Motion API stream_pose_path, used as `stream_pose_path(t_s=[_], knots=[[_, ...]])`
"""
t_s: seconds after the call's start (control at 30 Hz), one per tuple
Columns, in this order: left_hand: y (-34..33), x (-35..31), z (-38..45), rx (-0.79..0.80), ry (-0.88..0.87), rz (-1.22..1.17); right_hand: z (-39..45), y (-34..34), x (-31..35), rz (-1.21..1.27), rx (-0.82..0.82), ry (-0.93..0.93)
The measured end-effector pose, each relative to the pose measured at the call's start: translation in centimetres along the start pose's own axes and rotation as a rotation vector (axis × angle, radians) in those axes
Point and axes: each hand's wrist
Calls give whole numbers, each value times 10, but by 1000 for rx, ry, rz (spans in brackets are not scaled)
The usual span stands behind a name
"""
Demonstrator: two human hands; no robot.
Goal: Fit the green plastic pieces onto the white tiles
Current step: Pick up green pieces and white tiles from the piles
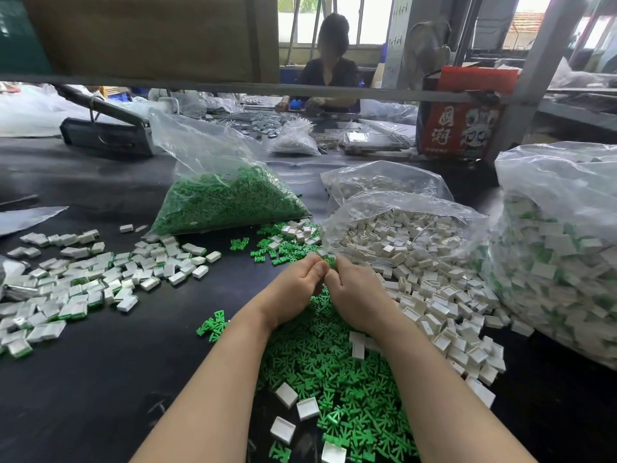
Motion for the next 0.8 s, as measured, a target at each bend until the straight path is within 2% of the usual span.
stream_pose_path(t_s=[0.3,0.5,0.8], knots=[[4,6,3,-29,-10,38,2,-2,-4,68,-11,4],[5,7,4,-4,-25,124,5,4,-5,346,-36,-13],[8,7,2,11,1,38,1,11,-5,398,-55,-22]])
Point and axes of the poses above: each hand's wrist, its own z-axis towards the middle knuckle, its own y-axis out of the back of the hand, x = y × z
